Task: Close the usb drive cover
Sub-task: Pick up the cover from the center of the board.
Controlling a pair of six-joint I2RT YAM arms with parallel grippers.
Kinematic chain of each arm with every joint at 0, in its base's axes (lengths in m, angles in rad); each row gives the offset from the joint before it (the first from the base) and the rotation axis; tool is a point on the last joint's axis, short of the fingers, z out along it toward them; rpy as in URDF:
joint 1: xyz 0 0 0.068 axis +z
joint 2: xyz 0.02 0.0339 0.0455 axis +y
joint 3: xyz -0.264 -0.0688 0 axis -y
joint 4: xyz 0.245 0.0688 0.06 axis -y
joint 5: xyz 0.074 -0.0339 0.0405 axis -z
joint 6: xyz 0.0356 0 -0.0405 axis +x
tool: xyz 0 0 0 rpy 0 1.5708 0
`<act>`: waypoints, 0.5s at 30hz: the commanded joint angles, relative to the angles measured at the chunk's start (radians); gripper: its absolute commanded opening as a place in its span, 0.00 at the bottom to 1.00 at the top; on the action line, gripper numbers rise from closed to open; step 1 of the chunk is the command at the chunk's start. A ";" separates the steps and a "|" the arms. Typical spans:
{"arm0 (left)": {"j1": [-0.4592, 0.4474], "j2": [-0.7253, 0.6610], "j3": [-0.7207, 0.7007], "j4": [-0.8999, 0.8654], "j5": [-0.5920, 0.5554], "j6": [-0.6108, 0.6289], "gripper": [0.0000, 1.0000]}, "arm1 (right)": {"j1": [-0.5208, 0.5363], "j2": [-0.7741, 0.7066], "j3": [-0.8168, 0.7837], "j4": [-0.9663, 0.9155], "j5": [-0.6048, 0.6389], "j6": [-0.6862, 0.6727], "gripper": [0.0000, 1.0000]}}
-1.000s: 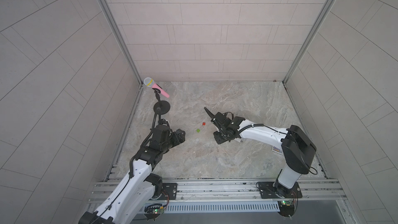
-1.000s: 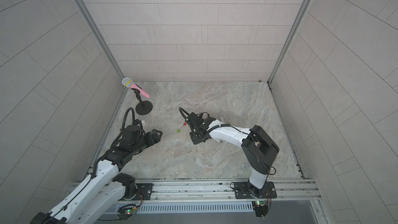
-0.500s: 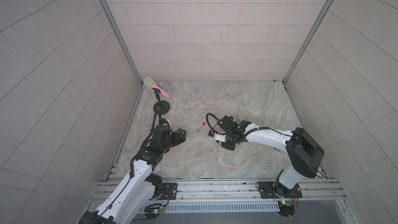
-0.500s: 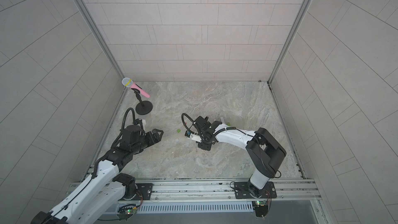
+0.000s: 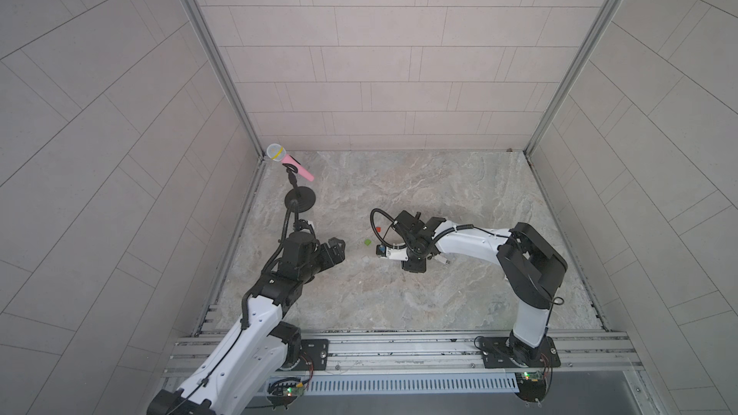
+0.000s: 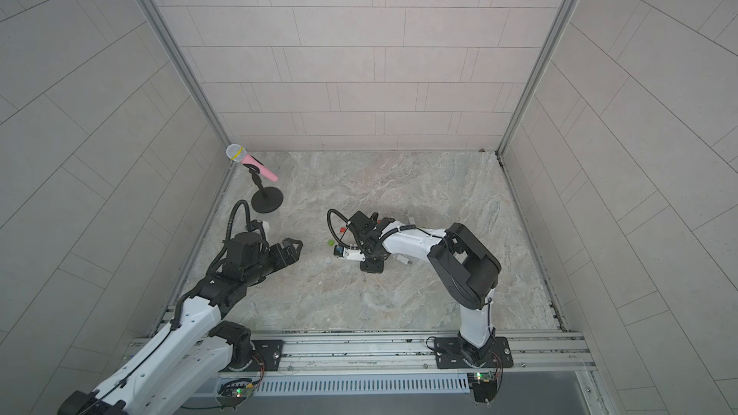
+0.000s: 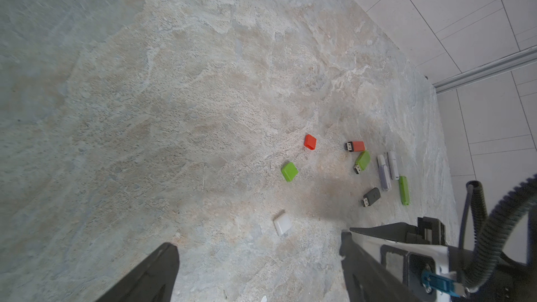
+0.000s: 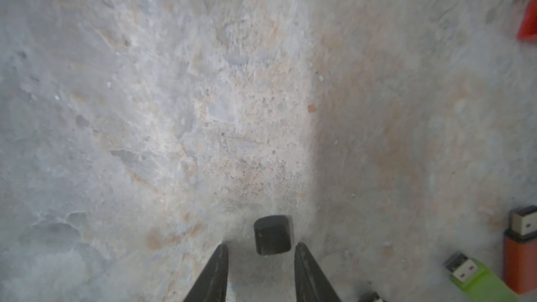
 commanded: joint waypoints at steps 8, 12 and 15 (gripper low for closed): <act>0.007 -0.010 -0.019 0.008 -0.016 0.013 0.95 | -0.012 0.063 0.055 -0.102 -0.022 -0.044 0.37; 0.007 -0.009 -0.023 0.014 -0.017 0.012 0.95 | -0.014 0.075 0.056 -0.127 -0.045 -0.070 0.32; 0.006 -0.009 -0.025 0.014 -0.015 0.011 0.95 | -0.016 0.084 0.058 -0.132 -0.039 -0.070 0.30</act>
